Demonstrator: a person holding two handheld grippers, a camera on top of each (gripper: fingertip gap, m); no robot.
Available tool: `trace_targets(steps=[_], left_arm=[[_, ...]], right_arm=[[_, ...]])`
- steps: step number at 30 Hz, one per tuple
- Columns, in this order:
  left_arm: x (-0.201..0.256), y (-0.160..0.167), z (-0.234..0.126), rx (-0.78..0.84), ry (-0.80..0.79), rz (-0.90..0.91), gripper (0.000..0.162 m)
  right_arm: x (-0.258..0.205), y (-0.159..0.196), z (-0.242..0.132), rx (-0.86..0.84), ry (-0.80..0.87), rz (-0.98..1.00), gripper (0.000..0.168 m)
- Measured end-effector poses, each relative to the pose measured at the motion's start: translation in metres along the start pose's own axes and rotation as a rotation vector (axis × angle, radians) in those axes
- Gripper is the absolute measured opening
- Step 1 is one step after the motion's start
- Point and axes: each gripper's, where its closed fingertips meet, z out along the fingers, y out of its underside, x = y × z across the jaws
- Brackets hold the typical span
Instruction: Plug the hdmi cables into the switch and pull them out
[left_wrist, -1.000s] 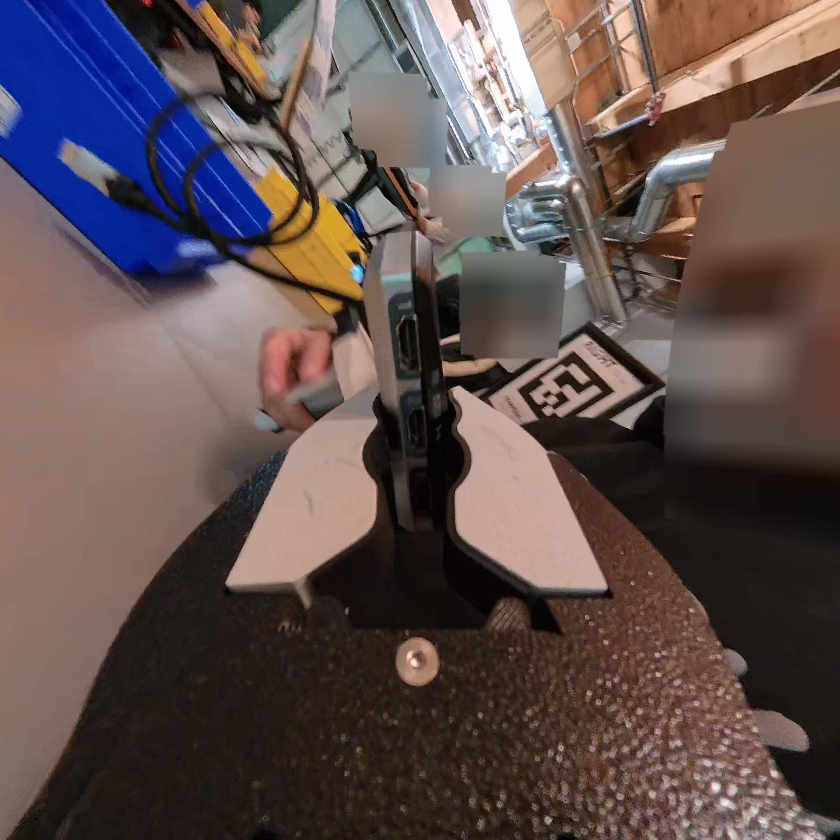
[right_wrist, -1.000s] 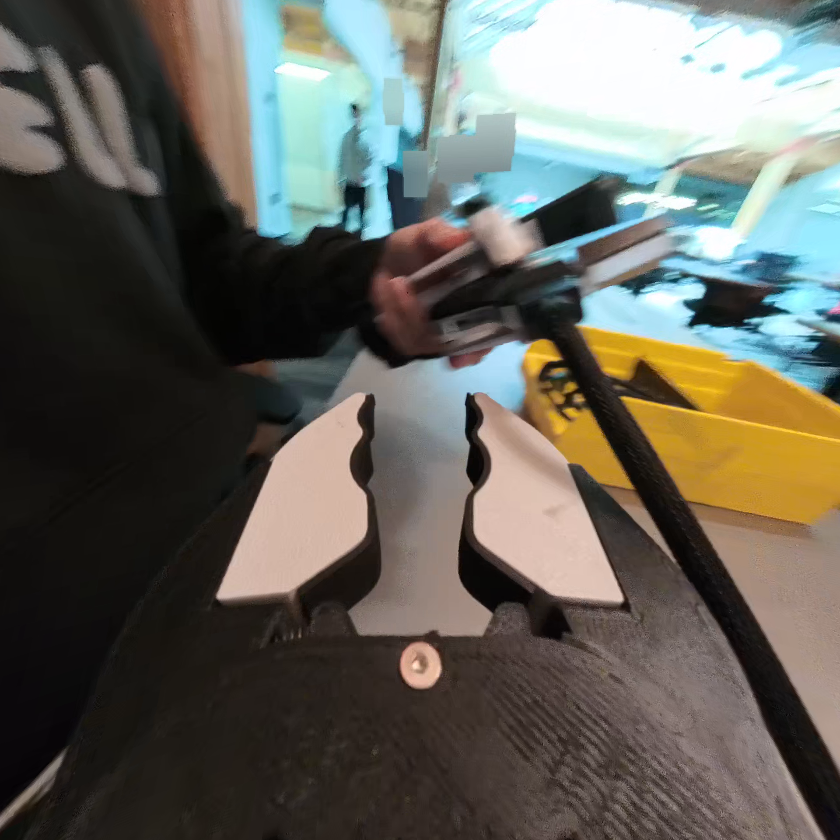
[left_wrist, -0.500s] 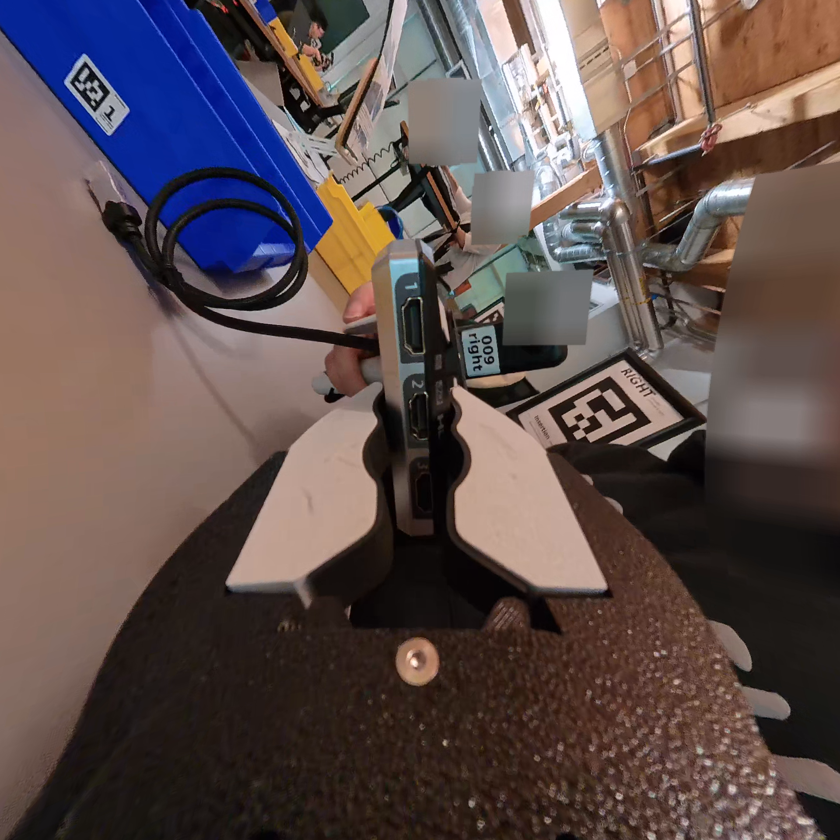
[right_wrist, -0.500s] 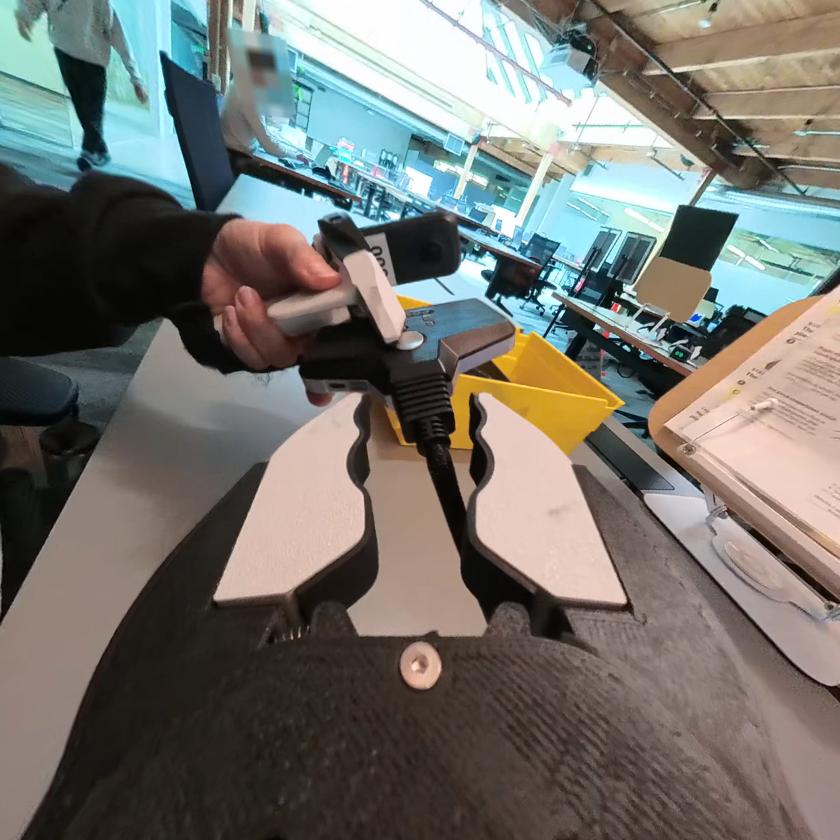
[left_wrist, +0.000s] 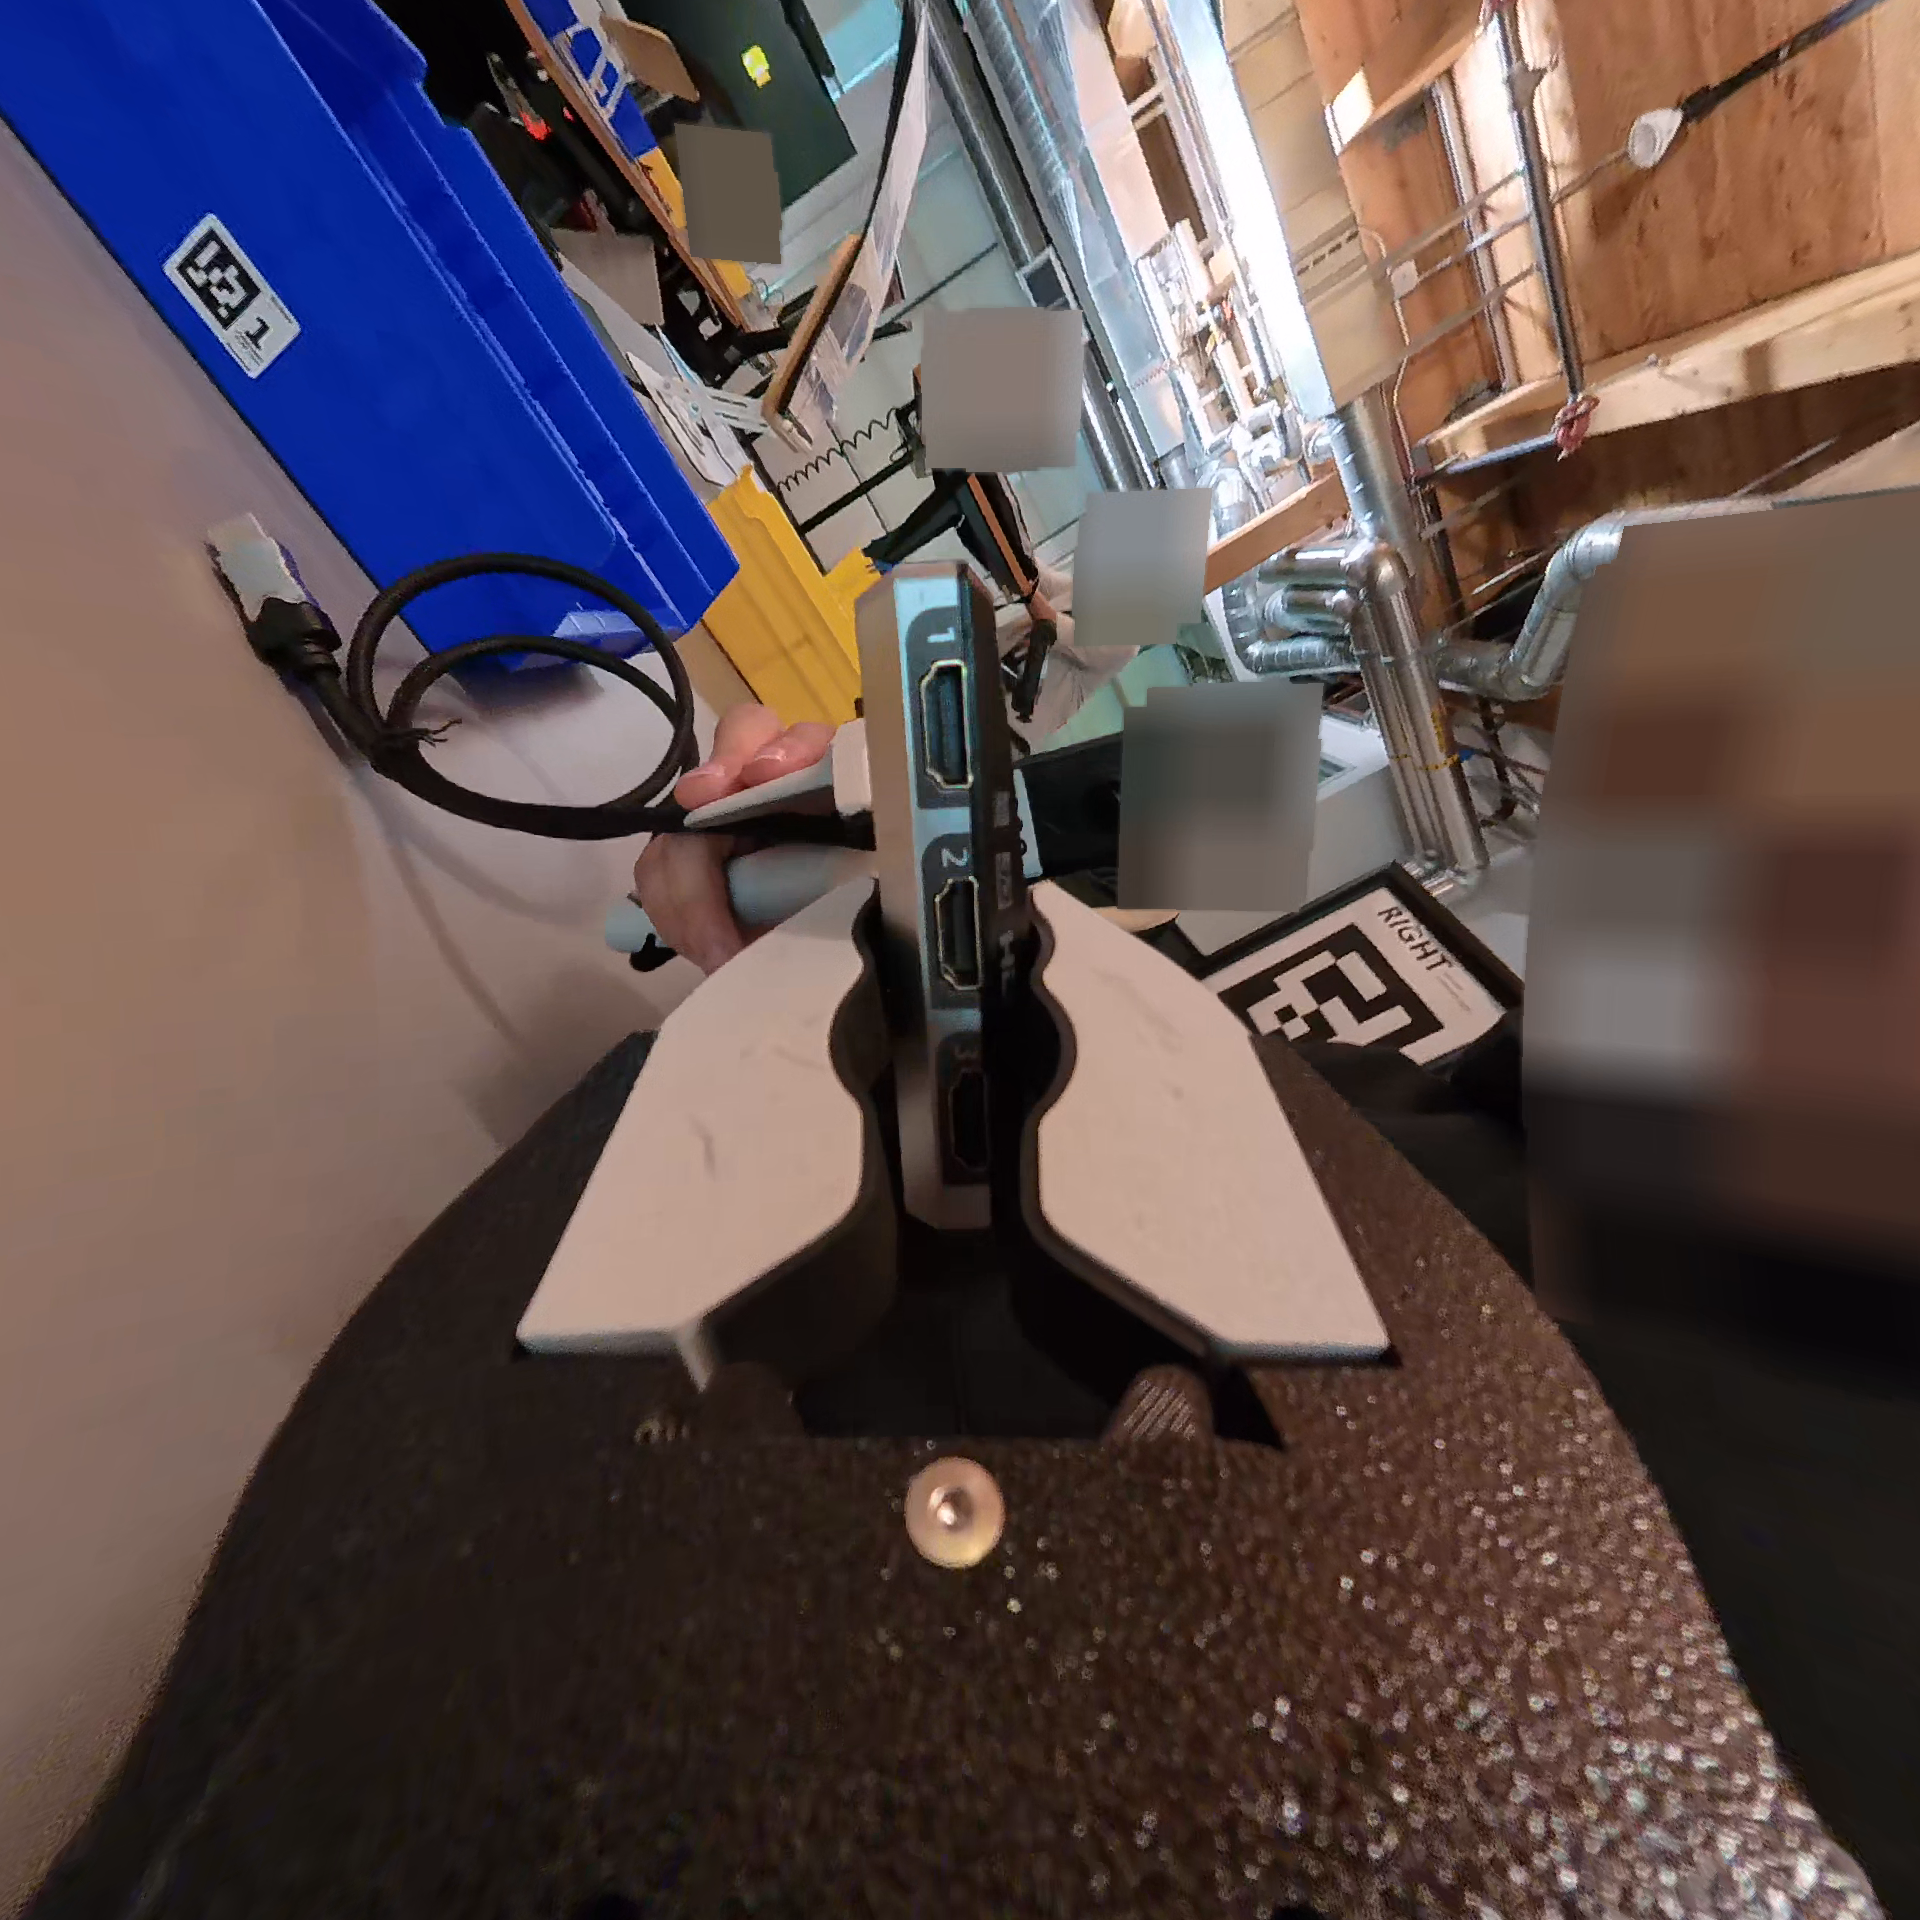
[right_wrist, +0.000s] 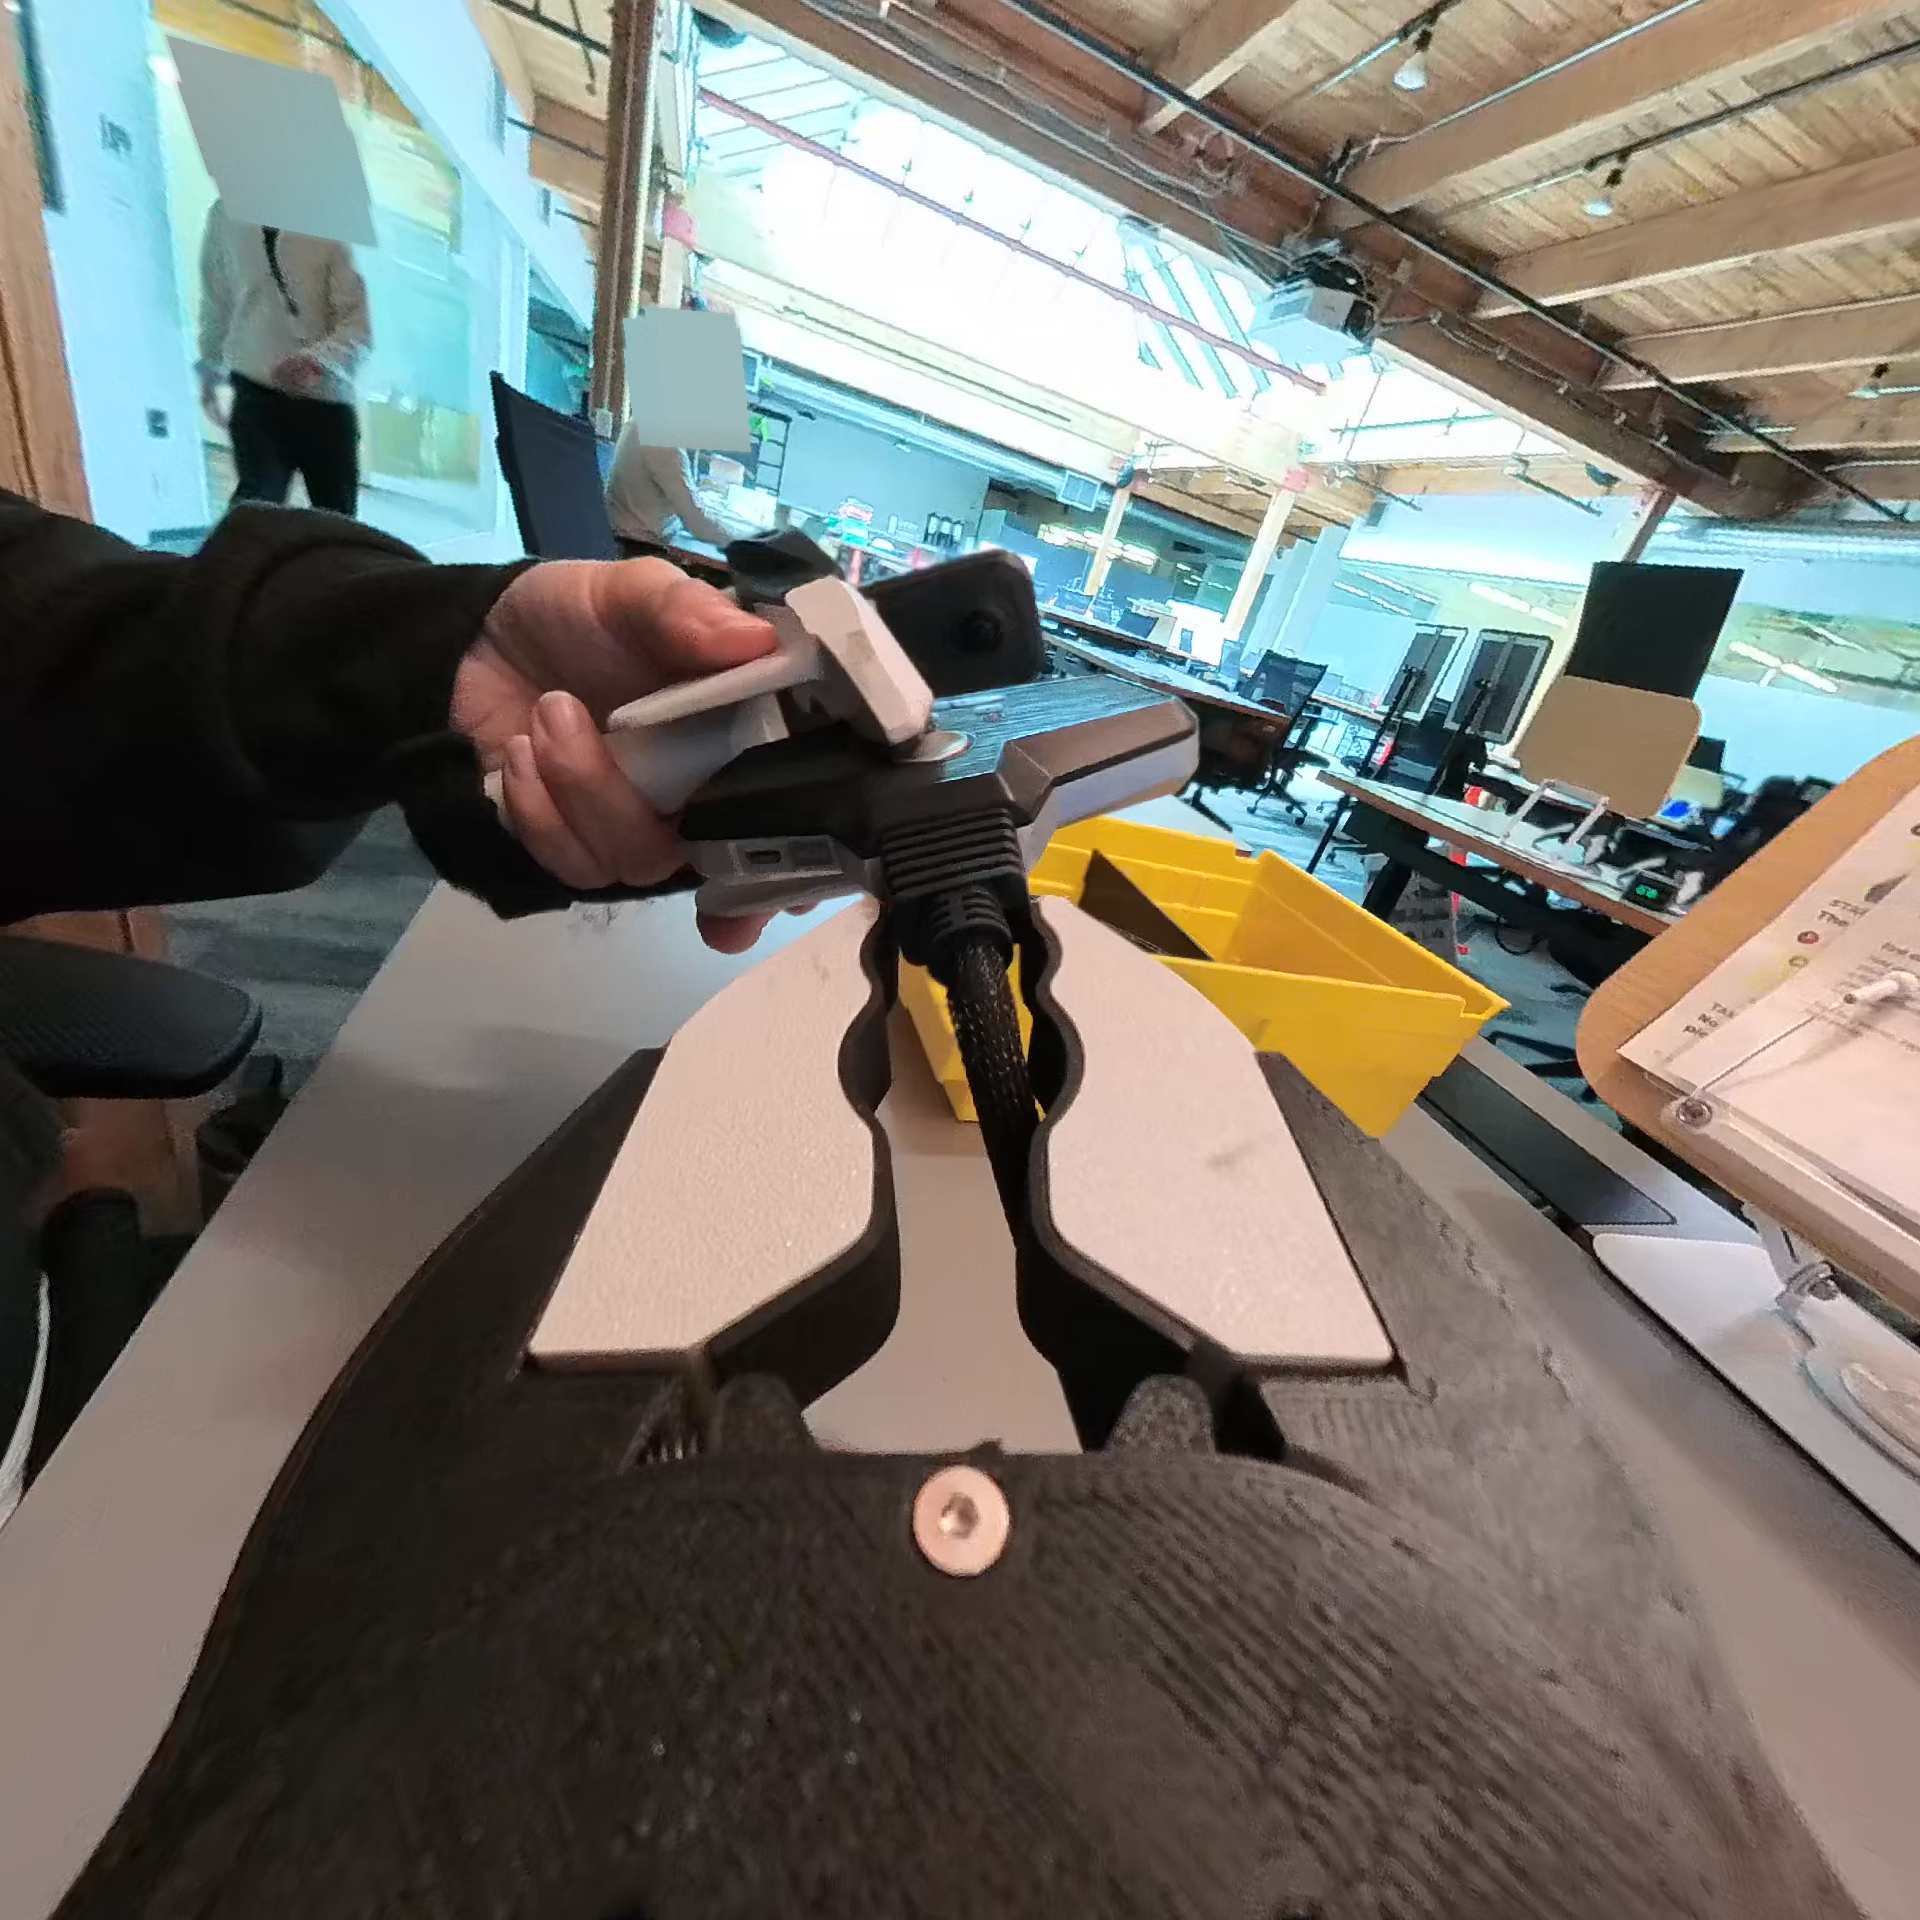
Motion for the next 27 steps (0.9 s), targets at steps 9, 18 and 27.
trace_targets(steps=[9,18,27], left_arm=[[-0.016,-0.008,0.014,0.001,-0.013,-0.037,0.021],[-0.022,-0.009,0.026,-0.008,-0.02,-0.035,0.021],[-0.028,-0.006,0.021,-0.008,-0.048,-0.064,0.021]], right_arm=[[0.013,0.015,-0.011,-0.009,0.112,-0.01,0.022],[0.022,0.015,-0.023,0.023,0.191,-0.09,0.027],[0.014,0.01,-0.024,0.08,0.102,-0.03,0.028]])
